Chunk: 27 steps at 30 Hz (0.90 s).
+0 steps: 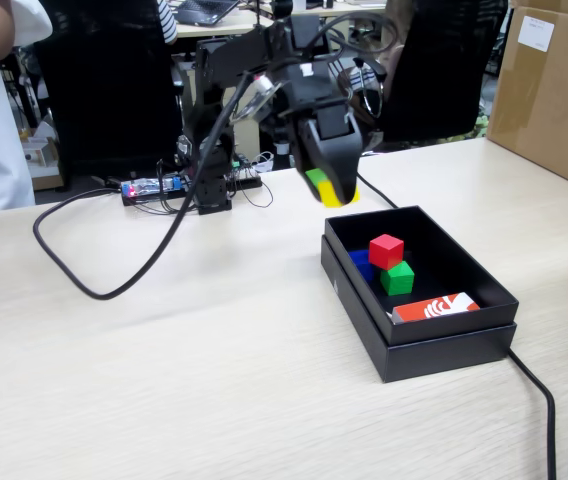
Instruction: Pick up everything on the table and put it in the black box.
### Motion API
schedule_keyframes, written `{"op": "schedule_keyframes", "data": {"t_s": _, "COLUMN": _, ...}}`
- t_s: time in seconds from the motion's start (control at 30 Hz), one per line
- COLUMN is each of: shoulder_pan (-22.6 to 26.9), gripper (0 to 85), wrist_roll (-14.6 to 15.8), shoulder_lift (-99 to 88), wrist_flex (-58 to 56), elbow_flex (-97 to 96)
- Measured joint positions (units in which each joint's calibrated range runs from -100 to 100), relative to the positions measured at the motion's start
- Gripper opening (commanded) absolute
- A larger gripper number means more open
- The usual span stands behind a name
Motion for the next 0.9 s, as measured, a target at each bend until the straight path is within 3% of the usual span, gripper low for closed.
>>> {"op": "schedule_keyframes", "data": {"t_s": 0.13, "shoulder_pan": 1.37, "gripper": 6.4, "wrist_roll": 2.34, "shoulder_lift": 5.18, "wrist_flex": 0.0, "elbow_flex": -4.66}}
{"op": "schedule_keyframes", "data": {"t_s": 0.4, "shoulder_pan": 1.32, "gripper": 7.7, "wrist_roll": 3.27, "shoulder_lift": 12.04, "wrist_flex": 0.0, "elbow_flex": -6.39}}
{"op": "schedule_keyframes", "data": {"t_s": 0.5, "shoulder_pan": 1.37, "gripper": 26.2, "wrist_roll": 3.57, "shoulder_lift": 13.46, "wrist_flex": 0.0, "elbow_flex": -6.39}}
{"op": "schedule_keyframes", "data": {"t_s": 0.77, "shoulder_pan": 1.42, "gripper": 32.7, "wrist_roll": 3.81, "shoulder_lift": 12.82, "wrist_flex": 0.08, "elbow_flex": -7.67}}
{"op": "schedule_keyframes", "data": {"t_s": 0.8, "shoulder_pan": 1.42, "gripper": 36.2, "wrist_roll": 3.81, "shoulder_lift": 11.91, "wrist_flex": 0.08, "elbow_flex": -7.67}}
{"op": "schedule_keyframes", "data": {"t_s": 0.83, "shoulder_pan": 1.32, "gripper": 45.1, "wrist_roll": 3.81, "shoulder_lift": 10.1, "wrist_flex": 0.08, "elbow_flex": -7.67}}
{"op": "schedule_keyframes", "data": {"t_s": 0.9, "shoulder_pan": 0.78, "gripper": 46.3, "wrist_roll": 3.57, "shoulder_lift": 2.98, "wrist_flex": 0.08, "elbow_flex": -7.76}}
